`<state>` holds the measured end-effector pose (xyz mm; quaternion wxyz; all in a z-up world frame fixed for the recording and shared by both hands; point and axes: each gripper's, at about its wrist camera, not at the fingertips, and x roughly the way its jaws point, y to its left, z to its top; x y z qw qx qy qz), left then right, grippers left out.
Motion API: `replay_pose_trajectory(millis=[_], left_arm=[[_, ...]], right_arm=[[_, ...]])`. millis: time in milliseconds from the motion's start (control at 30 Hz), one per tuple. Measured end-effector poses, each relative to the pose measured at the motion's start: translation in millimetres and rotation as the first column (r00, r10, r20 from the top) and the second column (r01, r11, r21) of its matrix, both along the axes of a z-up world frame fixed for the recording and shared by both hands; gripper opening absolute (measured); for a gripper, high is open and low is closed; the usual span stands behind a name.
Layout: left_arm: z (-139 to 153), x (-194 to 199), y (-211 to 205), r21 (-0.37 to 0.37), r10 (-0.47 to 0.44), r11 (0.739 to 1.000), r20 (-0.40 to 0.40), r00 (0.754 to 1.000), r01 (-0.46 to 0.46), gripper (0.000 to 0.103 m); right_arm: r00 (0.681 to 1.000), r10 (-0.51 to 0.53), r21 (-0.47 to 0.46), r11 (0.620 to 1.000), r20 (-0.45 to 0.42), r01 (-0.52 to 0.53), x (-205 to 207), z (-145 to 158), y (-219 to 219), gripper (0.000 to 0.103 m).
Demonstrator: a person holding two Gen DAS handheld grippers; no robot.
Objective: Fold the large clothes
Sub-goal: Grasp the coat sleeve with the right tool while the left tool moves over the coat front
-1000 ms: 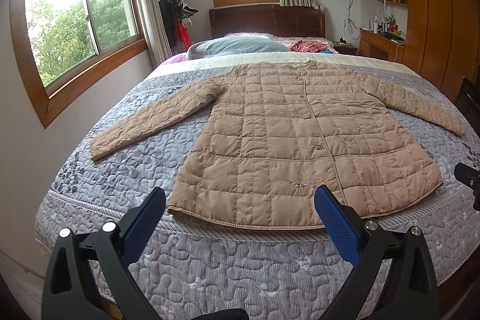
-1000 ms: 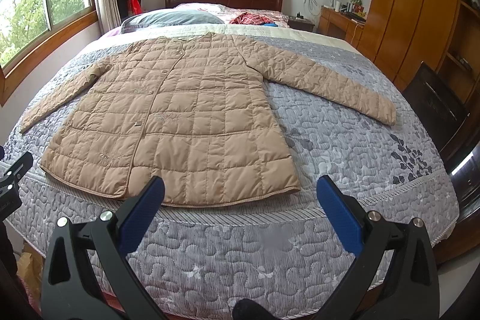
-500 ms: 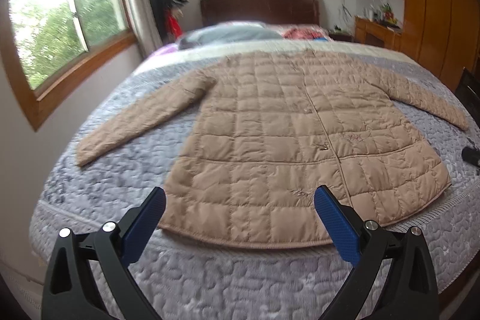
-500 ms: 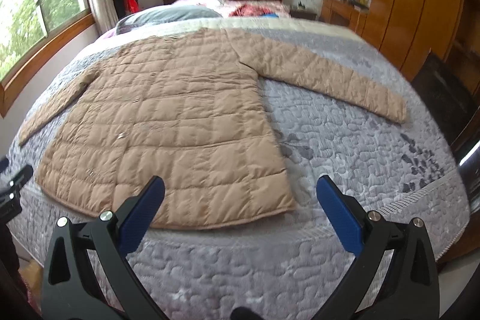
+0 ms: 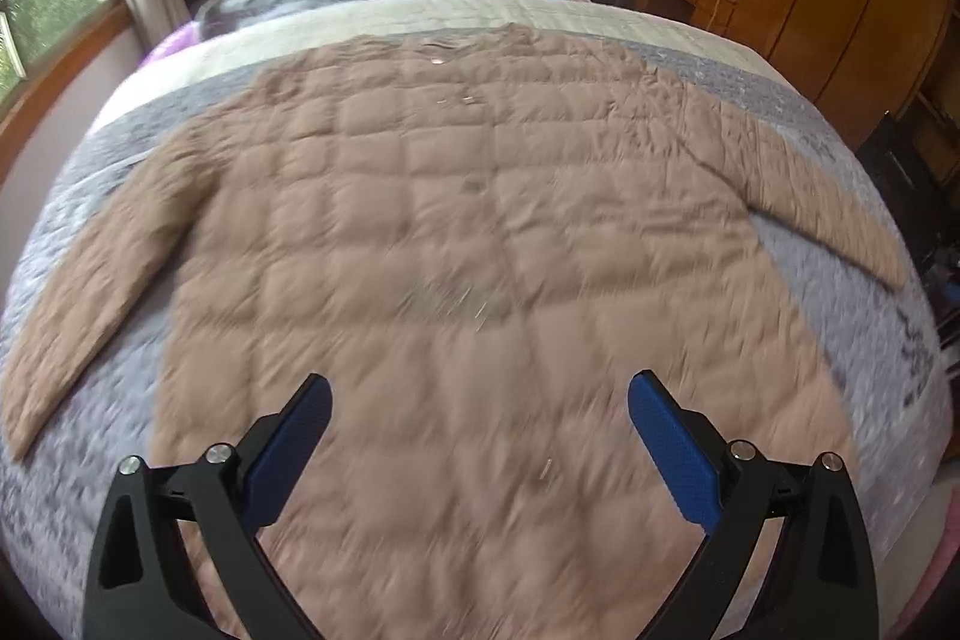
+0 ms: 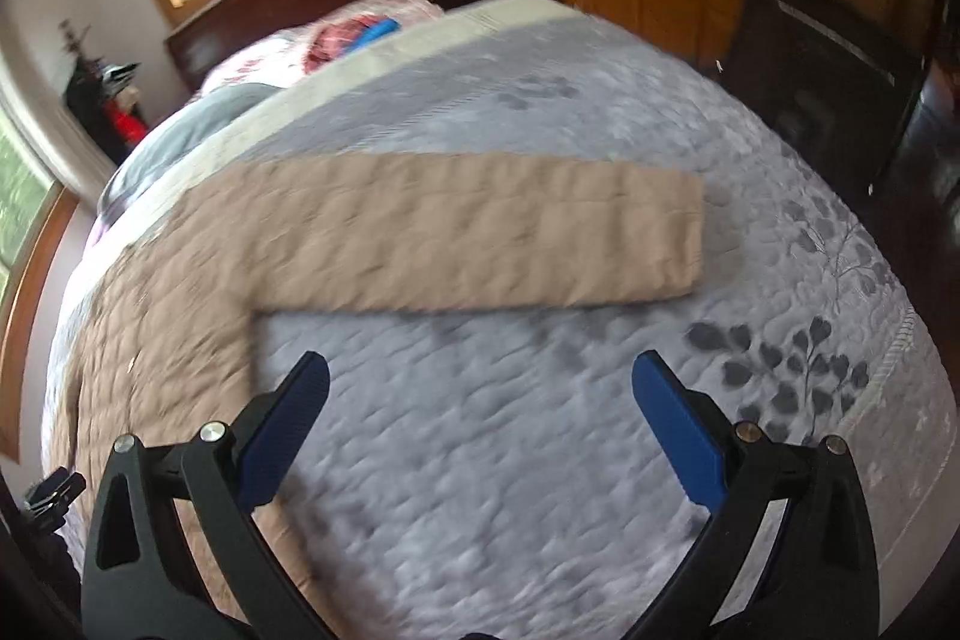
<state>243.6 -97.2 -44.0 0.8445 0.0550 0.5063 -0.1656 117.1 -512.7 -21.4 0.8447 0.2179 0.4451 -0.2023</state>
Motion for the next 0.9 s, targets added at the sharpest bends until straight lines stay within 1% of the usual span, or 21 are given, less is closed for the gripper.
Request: replay_pose_trajectory(millis=[67,133,167,300,367,467,500,533,567,600,667,700,733,767,800,833,867,900], left_arm=[[-5,23,-18,-0.011,-0.025,1.0,-0.037,0.999,0.024,0.099],[-8,41,-31,-0.058,-0.047,0.997,-0.066,0.997,0.043,0.099],[-11,50,-37,-0.081,-0.054,0.996,-0.083,0.995,0.048,0.099],[-25,79,-55,-0.121,-0.072,0.991,-0.13,0.989,0.056,0.097],[-33,89,-60,-0.134,-0.081,0.989,-0.152,0.985,0.061,0.09],[-42,102,-61,-0.15,-0.078,0.987,-0.165,0.983,0.053,0.089],[-44,105,-61,-0.15,-0.074,0.987,-0.163,0.984,0.05,0.088],[-47,110,-60,-0.15,-0.067,0.988,-0.162,0.985,0.043,0.085],[-51,114,-59,-0.153,-0.06,0.988,-0.166,0.984,0.034,0.081],[-53,117,-57,-0.158,-0.056,0.987,-0.172,0.984,0.029,0.079],[-61,124,-53,-0.178,-0.053,0.984,-0.188,0.981,0.019,0.072],[-64,126,-52,-0.182,-0.051,0.983,-0.183,0.982,0.017,0.07],[-65,126,-51,-0.183,-0.049,0.983,-0.176,0.983,0.016,0.065],[-66,127,-49,-0.186,-0.047,0.982,-0.166,0.985,0.016,0.062],[-66,129,-48,-0.194,-0.044,0.981,-0.158,0.986,0.013,0.06],[-66,129,-45,-0.201,-0.037,0.98,-0.154,0.987,0.005,0.054],[-67,129,-43,-0.206,-0.028,0.978,-0.152,0.988,-0.004,0.049],[-68,130,-40,-0.212,-0.02,0.977,-0.151,0.988,-0.012,0.046]], right_arm=[[0.999,-0.036,0.041,0.998,-0.03,0.037,11,-12,-36,0.1],[0.996,-0.074,0.076,0.994,-0.053,0.078,16,-22,-59,0.1],[0.992,-0.101,0.089,0.99,-0.071,0.107,19,-30,-77,0.1],[0.983,-0.134,0.112,0.983,-0.122,0.148,24,-54,-123,0.1],[0.98,-0.149,0.152,0.974,-0.135,0.169,23,-70,-142,0.1],[0.981,-0.143,0.204,0.964,-0.128,0.168,25,-86,-155,0.097],[0.982,-0.143,0.215,0.962,-0.125,0.167,27,-90,-158,0.092],[0.983,-0.139,0.227,0.96,-0.123,0.164,29,-94,-159,0.082],[0.983,-0.135,0.251,0.954,-0.122,0.162,31,-100,-162,0.075],[0.983,-0.134,0.27,0.949,-0.128,0.165,32,-102,-161,0.071],[0.981,-0.139,0.282,0.944,-0.136,0.173,35,-109,-162,0.071],[0.982,-0.137,0.268,0.949,-0.127,0.167,36,-109,-162,0.065],[0.983,-0.135,0.252,0.954,-0.128,0.164,37,-108,-161,0.052],[0.981,-0.134,0.222,0.962,-0.138,0.162,38,-106,-160,0.045],[0.982,-0.132,0.216,0.963,-0.137,0.16,41,-107,-162,0.025],[0.986,-0.125,0.248,0.957,-0.113,0.149,41,-106,-163,0.005],[0.991,-0.116,0.318,0.939,-0.073,0.133,40,-107,-164,0.005],[0.991,-0.121,0.333,0.934,-0.059,0.134,41,-105,-162,0.005]])
